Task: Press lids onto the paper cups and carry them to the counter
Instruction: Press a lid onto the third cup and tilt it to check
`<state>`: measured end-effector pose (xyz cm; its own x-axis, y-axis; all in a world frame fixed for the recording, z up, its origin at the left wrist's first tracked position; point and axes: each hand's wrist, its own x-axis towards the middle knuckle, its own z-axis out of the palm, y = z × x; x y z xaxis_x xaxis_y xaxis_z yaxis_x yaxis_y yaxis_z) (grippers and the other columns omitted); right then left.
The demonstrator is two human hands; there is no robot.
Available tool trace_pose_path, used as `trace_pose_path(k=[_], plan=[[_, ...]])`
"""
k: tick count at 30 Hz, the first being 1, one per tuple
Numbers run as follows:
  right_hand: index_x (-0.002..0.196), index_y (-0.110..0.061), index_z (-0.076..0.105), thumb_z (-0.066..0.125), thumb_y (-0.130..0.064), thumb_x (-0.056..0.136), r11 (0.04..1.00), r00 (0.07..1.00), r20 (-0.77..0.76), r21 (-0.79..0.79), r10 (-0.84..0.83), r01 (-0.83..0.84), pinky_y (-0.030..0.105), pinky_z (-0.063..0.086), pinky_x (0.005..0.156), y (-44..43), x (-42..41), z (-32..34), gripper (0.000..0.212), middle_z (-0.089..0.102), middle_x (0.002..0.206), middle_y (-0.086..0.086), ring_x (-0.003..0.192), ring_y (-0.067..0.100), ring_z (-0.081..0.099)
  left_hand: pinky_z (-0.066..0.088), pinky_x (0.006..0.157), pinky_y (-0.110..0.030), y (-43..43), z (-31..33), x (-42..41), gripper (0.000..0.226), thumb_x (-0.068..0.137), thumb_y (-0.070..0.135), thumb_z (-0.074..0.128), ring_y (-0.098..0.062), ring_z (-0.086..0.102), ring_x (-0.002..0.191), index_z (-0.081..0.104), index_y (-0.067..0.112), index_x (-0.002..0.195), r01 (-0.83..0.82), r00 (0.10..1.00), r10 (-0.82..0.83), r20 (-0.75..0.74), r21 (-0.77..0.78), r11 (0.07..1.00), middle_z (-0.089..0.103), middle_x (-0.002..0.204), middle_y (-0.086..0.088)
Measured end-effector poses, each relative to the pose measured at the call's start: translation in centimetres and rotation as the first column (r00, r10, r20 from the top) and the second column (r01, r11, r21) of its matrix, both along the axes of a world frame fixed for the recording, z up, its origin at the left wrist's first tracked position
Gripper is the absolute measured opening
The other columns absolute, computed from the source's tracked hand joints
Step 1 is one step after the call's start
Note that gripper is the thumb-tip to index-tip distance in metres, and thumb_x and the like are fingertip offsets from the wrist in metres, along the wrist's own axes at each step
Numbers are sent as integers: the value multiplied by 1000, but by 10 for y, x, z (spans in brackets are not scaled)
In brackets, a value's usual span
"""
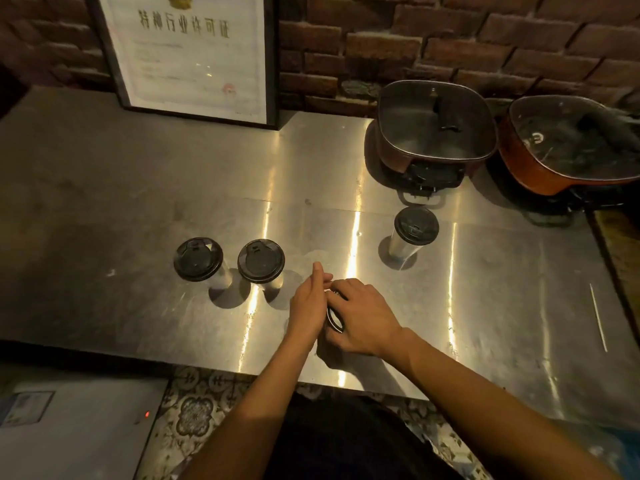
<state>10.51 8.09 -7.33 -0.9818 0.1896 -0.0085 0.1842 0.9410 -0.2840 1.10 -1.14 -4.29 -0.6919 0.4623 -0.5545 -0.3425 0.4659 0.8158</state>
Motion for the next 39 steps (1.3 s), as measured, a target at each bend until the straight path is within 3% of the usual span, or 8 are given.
trace_pose_path(k=[7, 11, 12, 14, 16, 19, 28, 39], plan=[[130, -25, 62, 59, -58, 82, 1000, 1000, -24, -27, -8, 7, 41, 52, 85, 2, -1, -2, 58, 64, 122, 1, 106, 23, 57, 52, 106, -44, -1, 0, 2, 52, 101, 66, 30, -17, 68, 108, 70, 33, 106, 18, 1000, -18, -3, -14, 1000, 74, 109, 4], [124, -30, 61, 67, -58, 79, 880, 933, 56, -316, -355, 354, 30, 53, 87, 16, 0, 9, 53, 61, 116, -7, 104, 13, 56, 52, 96, -30, -10, 4, 6, 43, 100, 60, 43, -15, 64, 112, 66, 29, 119, 95, 994, -97, -40, -34, 995, 68, 121, 4], [119, -28, 63, 71, -54, 80, 745, 863, 96, -464, -496, 480, 28, 54, 85, 22, 4, 14, 47, 63, 112, -8, 102, 13, 59, 51, 87, -21, -13, 6, 7, 38, 102, 52, 48, -15, 61, 113, 65, 26, 124, 106, 992, -109, -62, -48, 993, 65, 124, 4], [108, -21, 68, 73, -46, 86, 263, 664, 305, -745, -682, 613, 29, 55, 79, 32, 16, 27, 33, 70, 105, -2, 101, 20, 66, 49, 66, -8, -23, 4, 6, 32, 103, 42, 54, -12, 61, 109, 65, 23, 126, 117, 990, -121, -73, -54, 992, 64, 125, 3], [100, -16, 69, 66, -43, 92, -177, 549, 532, -803, -645, 569, 31, 53, 68, 36, 30, 42, 28, 74, 99, 10, 95, 26, 71, 56, 65, -13, -29, 7, 5, 29, 102, 42, 56, -15, 66, 105, 64, 24, 123, 141, 989, -142, -42, -41, 989, 66, 120, 2], [97, -15, 66, 62, -44, 94, -383, 542, 612, -788, -575, 482, 29, 54, 62, 31, 47, 61, 29, 75, 94, 17, 80, 25, 73, 65, 70, -29, -27, 19, 4, 35, 100, 54, 52, -23, 77, 87, 62, 27, 120, 189, 980, -186, 65, -40, 981, 72, 110, 0], [103, -16, 63, 61, -42, 94, -369, 561, 514, -857, -649, 358, 24, 49, 46, 20, 58, 85, 28, 71, 90, 12, 75, 23, 71, 61, 63, -26, -25, 40, 0, 39, 95, 45, 65, -25, 78, 72, 69, 16, 122, 140, 987, -143, 72, 55, 989, 75, 109, -11], [107, -23, 64, 60, -40, 96, -239, 630, 411, -909, -659, 343, 24, 50, 60, 21, 52, 99, 20, 67, 109, 8, 96, 20, 65, 62, 68, -27, -32, 51, -12, 28, 97, 30, 66, -25, 77, 86, 69, 20, 123, 150, 979, -171, 112, 176, 973, 71, 113, -8]])
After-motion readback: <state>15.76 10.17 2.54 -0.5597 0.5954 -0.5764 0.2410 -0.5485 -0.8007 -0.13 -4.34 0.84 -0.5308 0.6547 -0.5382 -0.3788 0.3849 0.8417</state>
